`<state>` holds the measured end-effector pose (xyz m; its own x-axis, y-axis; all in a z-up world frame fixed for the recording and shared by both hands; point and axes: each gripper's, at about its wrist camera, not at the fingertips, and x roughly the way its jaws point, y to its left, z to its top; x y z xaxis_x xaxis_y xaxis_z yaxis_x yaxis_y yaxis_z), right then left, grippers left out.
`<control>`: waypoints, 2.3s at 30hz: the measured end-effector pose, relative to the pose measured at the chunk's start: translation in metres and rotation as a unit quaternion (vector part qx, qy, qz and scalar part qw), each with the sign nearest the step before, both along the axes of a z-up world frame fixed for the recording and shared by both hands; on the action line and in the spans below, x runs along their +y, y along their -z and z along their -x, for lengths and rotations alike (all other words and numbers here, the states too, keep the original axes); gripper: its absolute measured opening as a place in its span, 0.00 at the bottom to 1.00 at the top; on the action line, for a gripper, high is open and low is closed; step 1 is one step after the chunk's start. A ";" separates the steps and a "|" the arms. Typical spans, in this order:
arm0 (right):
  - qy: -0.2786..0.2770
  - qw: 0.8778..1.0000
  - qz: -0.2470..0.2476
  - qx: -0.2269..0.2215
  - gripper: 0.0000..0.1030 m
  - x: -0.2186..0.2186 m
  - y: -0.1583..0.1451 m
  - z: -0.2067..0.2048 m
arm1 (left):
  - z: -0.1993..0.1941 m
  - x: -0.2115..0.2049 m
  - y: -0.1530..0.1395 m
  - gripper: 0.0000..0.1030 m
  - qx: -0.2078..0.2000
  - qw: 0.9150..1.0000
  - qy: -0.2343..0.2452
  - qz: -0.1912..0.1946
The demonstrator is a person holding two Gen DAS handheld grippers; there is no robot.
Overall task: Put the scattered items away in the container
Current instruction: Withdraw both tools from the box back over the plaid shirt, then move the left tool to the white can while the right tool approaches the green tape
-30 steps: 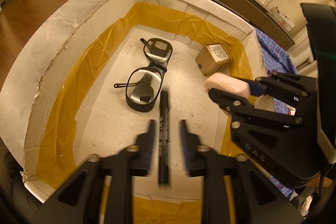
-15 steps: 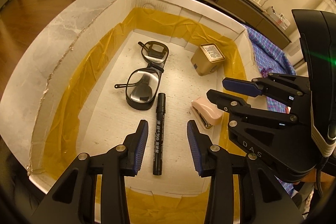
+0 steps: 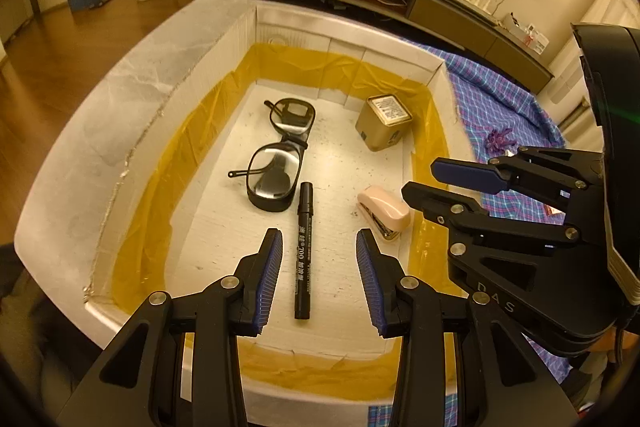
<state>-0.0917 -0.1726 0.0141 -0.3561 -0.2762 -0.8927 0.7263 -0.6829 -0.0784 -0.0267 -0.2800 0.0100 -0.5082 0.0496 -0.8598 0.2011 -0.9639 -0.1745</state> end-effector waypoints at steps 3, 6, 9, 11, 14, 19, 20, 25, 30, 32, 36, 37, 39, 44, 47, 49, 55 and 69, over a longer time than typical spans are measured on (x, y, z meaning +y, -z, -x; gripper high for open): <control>0.002 1.000 0.013 0.004 0.28 0.006 -0.008 -0.008 | -0.007 0.005 -0.008 0.40 0.011 1.000 0.002 0.014; 0.004 1.000 0.026 0.008 0.28 0.012 -0.016 -0.015 | -0.014 0.010 -0.016 0.40 0.025 0.999 0.001 0.031; 0.008 0.999 0.041 0.013 0.28 0.019 -0.023 -0.023 | -0.022 0.014 -0.024 0.40 0.046 0.998 0.001 0.043; 0.010 0.998 0.053 0.016 0.28 0.023 -0.029 -0.028 | -0.030 0.016 -0.031 0.40 0.064 0.997 0.001 0.046; 0.013 0.997 0.071 0.023 0.28 0.029 -0.038 -0.038 | -0.039 0.020 -0.040 0.40 0.085 0.995 0.004 0.051; 0.013 0.995 0.088 0.054 0.28 0.038 -0.053 -0.058 | -0.054 0.026 -0.052 0.40 0.112 0.992 0.002 0.062; 0.012 0.994 0.092 0.063 0.28 0.040 -0.057 -0.064 | -0.057 0.027 -0.054 0.40 0.117 0.991 0.000 0.065; 0.010 0.990 0.110 0.085 0.28 0.052 -0.067 -0.083 | -0.069 0.035 -0.058 0.41 0.133 0.989 -0.003 0.071; 0.018 0.986 0.133 0.097 0.28 0.070 -0.074 -0.097 | -0.078 0.047 -0.059 0.41 0.144 0.986 0.001 0.085; 0.022 0.984 0.146 0.100 0.28 0.079 -0.076 -0.103 | -0.082 0.052 -0.061 0.41 0.149 0.985 0.003 0.087; 0.037 0.978 0.175 0.112 0.28 0.102 -0.079 -0.116 | -0.091 0.064 -0.064 0.41 0.163 0.982 0.010 0.092; 0.042 0.975 0.181 0.118 0.28 0.109 -0.080 -0.119 | -0.093 0.067 -0.065 0.42 0.168 0.981 0.012 0.095; 0.053 0.971 0.197 0.124 0.28 0.122 -0.080 -0.124 | -0.096 0.075 -0.065 0.43 0.176 0.979 0.018 0.100; 0.085 0.961 0.234 0.118 0.28 0.157 -0.076 -0.129 | -0.102 0.099 -0.064 0.44 0.185 0.976 0.043 0.103; 0.104 0.957 0.243 0.119 0.28 0.176 -0.072 -0.132 | -0.102 0.116 -0.062 0.45 0.187 0.975 0.060 0.107; 0.115 0.954 0.249 0.119 0.28 0.189 -0.068 -0.135 | -0.100 0.125 -0.060 0.46 0.186 0.974 0.069 0.108; 0.152 0.948 0.261 0.105 0.28 0.224 -0.051 -0.132 | -0.088 0.158 -0.052 0.49 0.172 0.974 0.103 0.101; 0.264 0.925 0.264 0.073 0.28 0.310 -0.008 -0.093 | -0.019 0.227 -0.017 0.53 0.119 0.977 0.156 0.088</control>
<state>0.0018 0.1377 0.0218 -0.6711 -0.4133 -0.6154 0.2887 -0.9103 0.2966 -0.0076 -0.0528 0.0272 -0.6785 0.0948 -0.7285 -0.1323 -0.9912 -0.0058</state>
